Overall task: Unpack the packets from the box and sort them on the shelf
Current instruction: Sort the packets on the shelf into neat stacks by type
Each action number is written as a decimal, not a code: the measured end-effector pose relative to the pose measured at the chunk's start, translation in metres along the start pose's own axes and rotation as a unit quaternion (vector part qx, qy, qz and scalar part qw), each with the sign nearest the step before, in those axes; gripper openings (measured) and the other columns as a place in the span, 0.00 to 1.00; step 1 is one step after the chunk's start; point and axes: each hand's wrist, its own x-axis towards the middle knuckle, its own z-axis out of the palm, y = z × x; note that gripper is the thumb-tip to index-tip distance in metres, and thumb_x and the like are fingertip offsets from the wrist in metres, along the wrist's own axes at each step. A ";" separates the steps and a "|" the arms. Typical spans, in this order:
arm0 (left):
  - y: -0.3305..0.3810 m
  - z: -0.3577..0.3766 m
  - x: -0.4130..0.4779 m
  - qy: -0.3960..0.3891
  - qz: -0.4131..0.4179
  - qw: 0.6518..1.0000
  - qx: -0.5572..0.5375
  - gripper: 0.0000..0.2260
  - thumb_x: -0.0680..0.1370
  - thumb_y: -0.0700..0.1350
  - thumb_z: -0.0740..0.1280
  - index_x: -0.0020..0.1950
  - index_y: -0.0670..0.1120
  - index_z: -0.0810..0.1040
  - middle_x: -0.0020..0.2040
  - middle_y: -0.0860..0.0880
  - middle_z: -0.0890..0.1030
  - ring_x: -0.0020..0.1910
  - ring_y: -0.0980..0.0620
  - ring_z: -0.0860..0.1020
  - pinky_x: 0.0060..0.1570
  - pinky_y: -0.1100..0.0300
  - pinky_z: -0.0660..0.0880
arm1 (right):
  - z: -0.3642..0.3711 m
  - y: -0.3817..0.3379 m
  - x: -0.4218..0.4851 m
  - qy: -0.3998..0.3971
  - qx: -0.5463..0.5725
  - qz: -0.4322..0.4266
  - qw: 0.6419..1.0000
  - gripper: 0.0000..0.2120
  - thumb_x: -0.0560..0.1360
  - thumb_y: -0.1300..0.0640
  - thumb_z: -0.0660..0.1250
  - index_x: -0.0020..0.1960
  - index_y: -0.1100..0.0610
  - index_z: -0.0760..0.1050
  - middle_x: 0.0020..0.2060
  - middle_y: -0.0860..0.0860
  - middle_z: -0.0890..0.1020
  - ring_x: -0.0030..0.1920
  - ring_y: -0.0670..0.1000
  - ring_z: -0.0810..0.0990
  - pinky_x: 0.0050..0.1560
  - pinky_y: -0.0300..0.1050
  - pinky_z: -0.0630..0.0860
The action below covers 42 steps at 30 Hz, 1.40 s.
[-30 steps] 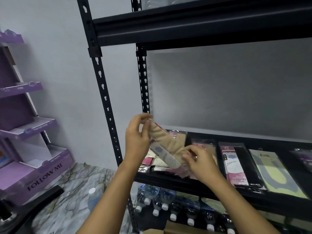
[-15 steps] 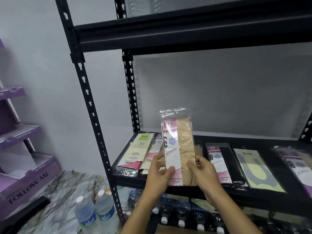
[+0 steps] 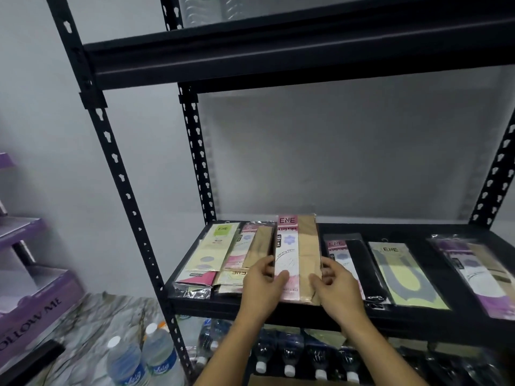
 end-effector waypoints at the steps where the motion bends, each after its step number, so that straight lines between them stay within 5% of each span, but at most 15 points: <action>1: 0.002 0.004 0.004 0.000 0.002 1.000 0.022 0.17 0.76 0.41 0.70 0.64 0.43 0.75 0.42 0.56 0.80 0.35 0.59 0.80 0.35 0.70 0.75 | -0.001 0.001 0.004 0.002 -0.012 0.000 1.000 0.17 0.74 0.63 0.67 0.62 0.55 0.74 0.38 0.41 0.77 0.38 0.40 0.77 0.34 0.30 0.70; 7: 0.002 0.021 0.028 -0.005 0.015 0.988 0.151 0.11 0.77 0.42 0.68 0.59 0.40 0.79 0.47 0.46 0.84 0.35 0.59 0.76 0.31 0.76 0.69 | 0.001 0.015 0.029 -0.015 -0.124 -0.005 0.992 0.06 0.74 0.62 0.66 0.49 0.61 0.80 0.36 0.49 0.80 0.33 0.41 0.75 0.27 0.26 0.68; 11: -0.012 0.029 0.035 -0.006 0.006 0.972 0.235 0.13 0.77 0.45 0.68 0.57 0.39 0.79 0.52 0.44 0.81 0.47 0.49 0.79 0.46 0.64 0.75 | 0.008 0.025 0.038 -0.018 -0.201 0.019 0.979 0.09 0.75 0.59 0.66 0.37 0.60 0.73 0.34 0.52 0.76 0.31 0.45 0.71 0.27 0.32 0.66; 18: -0.029 0.035 0.035 -0.027 0.006 0.960 0.278 0.17 0.78 0.47 0.66 0.64 0.41 0.75 0.61 0.42 0.73 0.56 0.44 0.77 0.61 0.52 0.74 | 0.015 0.039 0.039 -0.026 -0.238 0.014 0.971 0.11 0.75 0.56 0.66 0.52 0.63 0.78 0.49 0.58 0.78 0.46 0.54 0.78 0.44 0.42 0.75; 23: -0.025 0.026 0.035 -0.025 0.028 0.968 0.248 0.11 0.77 0.48 0.67 0.54 0.42 0.78 0.52 0.44 0.77 0.45 0.50 0.76 0.44 0.63 0.70 | 0.015 0.030 0.037 -0.021 -0.263 0.010 0.965 0.13 0.75 0.54 0.65 0.55 0.62 0.76 0.54 0.59 0.74 0.57 0.58 0.74 0.57 0.49 0.75; 27: -0.024 0.001 0.036 0.010 0.087 0.969 0.232 0.12 0.77 0.48 0.68 0.59 0.45 0.78 0.53 0.50 0.78 0.47 0.57 0.74 0.40 0.76 0.66 | 0.023 0.017 0.032 -0.006 -0.283 -0.039 0.958 0.18 0.76 0.52 0.64 0.62 0.60 0.75 0.60 0.56 0.74 0.64 0.56 0.66 0.64 0.50 0.68; 29: -0.030 -0.017 0.038 0.035 0.109 0.966 0.230 0.11 0.77 0.46 0.67 0.59 0.47 0.78 0.54 0.51 0.78 0.50 0.57 0.74 0.47 0.75 0.70 | 0.034 0.010 0.031 -0.015 -0.272 -0.060 0.960 0.17 0.75 0.51 0.65 0.61 0.57 0.76 0.61 0.54 0.75 0.63 0.55 0.67 0.64 0.52 0.68; 33: -0.052 -0.059 0.047 0.092 0.079 0.948 0.294 0.14 0.76 0.49 0.67 0.61 0.49 0.77 0.58 0.52 0.76 0.60 0.51 0.72 0.61 0.53 0.71 | 0.066 -0.003 0.029 -0.049 -0.237 -0.091 0.966 0.16 0.75 0.49 0.66 0.60 0.55 0.76 0.58 0.51 0.77 0.62 0.53 0.69 0.63 0.50 0.69; 36: -0.061 -0.088 0.050 0.116 0.046 0.932 0.340 0.17 0.77 0.52 0.66 0.65 0.51 0.73 0.63 0.52 0.73 0.64 0.49 0.68 0.64 0.49 0.66 | 0.092 -0.012 0.033 -0.075 -0.213 -0.092 0.970 0.14 0.75 0.51 0.66 0.56 0.57 0.77 0.53 0.53 0.77 0.58 0.53 0.72 0.59 0.46 0.70; 39: -0.070 -0.106 0.053 0.103 0.023 0.918 0.382 0.20 0.78 0.55 0.63 0.69 0.53 0.70 0.68 0.54 0.69 0.68 0.51 0.64 0.67 0.47 0.60 | 0.115 -0.017 0.045 -0.086 -0.197 -0.048 0.975 0.12 0.74 0.51 0.66 0.47 0.61 0.76 0.48 0.57 0.78 0.47 0.54 0.76 0.45 0.42 0.69; 42: -0.080 -0.111 0.055 0.055 0.001 0.915 0.399 0.22 0.78 0.57 0.61 0.72 0.55 0.67 0.70 0.55 0.66 0.70 0.50 0.61 0.69 0.46 0.56 | 0.133 -0.018 0.057 -0.089 -0.214 0.002 0.973 0.19 0.75 0.48 0.65 0.52 0.64 0.75 0.50 0.60 0.78 0.43 0.55 0.76 0.40 0.41 0.67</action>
